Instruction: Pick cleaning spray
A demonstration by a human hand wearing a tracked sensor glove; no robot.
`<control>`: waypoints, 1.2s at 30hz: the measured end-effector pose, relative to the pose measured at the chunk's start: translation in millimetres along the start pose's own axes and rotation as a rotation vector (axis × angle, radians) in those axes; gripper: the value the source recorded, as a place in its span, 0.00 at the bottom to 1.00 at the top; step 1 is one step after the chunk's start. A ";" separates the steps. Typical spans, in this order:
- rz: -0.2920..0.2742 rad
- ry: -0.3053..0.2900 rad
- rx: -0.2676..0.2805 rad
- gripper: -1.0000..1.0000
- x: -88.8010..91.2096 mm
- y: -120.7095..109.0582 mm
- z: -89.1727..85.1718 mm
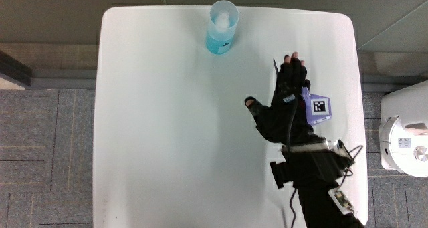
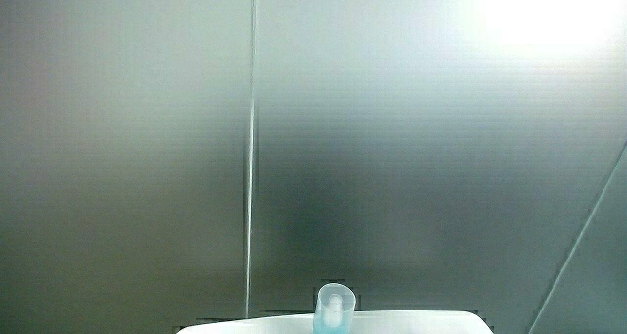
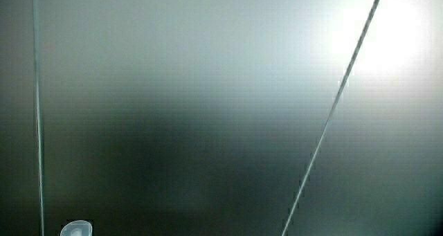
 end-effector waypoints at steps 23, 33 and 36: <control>0.061 0.435 -0.056 0.50 -0.3 52.9 -16.4; 0.056 0.477 -0.042 0.50 -1.7 59.2 -12.1; 0.050 0.486 -0.055 0.50 -4.9 61.6 -14.0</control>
